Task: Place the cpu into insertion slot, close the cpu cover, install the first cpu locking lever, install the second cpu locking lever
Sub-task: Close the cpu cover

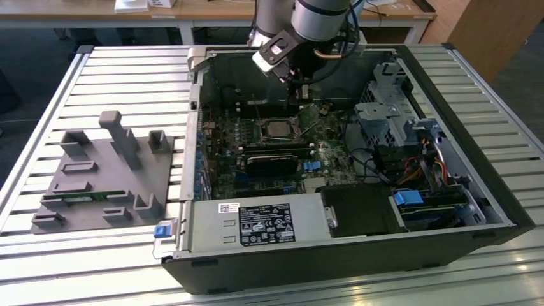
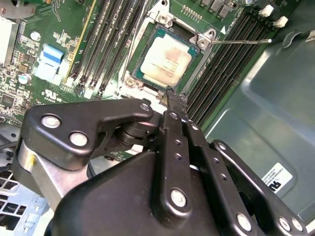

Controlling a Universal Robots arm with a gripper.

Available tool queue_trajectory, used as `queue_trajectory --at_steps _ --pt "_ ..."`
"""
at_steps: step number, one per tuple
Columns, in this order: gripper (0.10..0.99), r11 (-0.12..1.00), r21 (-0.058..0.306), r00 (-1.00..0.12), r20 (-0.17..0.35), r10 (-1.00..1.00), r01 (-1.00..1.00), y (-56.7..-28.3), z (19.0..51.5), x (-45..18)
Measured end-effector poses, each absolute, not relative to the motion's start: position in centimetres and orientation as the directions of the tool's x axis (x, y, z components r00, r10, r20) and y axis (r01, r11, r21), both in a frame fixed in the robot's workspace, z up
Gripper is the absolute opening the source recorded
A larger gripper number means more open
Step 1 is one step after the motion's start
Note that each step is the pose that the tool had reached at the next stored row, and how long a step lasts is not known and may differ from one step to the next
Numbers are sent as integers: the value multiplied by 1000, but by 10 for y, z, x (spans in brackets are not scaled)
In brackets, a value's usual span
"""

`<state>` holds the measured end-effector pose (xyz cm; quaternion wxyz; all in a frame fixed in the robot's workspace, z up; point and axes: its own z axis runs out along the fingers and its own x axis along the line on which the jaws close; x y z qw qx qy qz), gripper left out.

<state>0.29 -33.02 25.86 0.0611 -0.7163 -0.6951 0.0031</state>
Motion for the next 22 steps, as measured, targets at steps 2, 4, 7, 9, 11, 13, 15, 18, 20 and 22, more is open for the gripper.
queue_trajectory --at_steps 2,4,7,9,11,13,15,18,20,22 --pt "106 -26 -92 34 81 996 995 -330 263 3" --pt "106 -26 -87 34 81 996 996 -330 264 3" --pt "106 -26 -38 29 82 996 999 -330 264 3" --pt "106 -26 -21 27 83 996 999 -330 264 2" --pt "106 -26 -21 27 83 996 999 -330 264 3" --pt "106 -26 -21 27 83 996 999 -330 264 3" --pt "106 -26 -21 27 83 996 999 -330 264 3" --pt "106 -26 -21 27 83 996 999 -330 264 8" --pt "106 -26 -21 27 83 996 999 -330 264 11" --pt "106 -26 -21 27 83 996 999 -330 264 11"
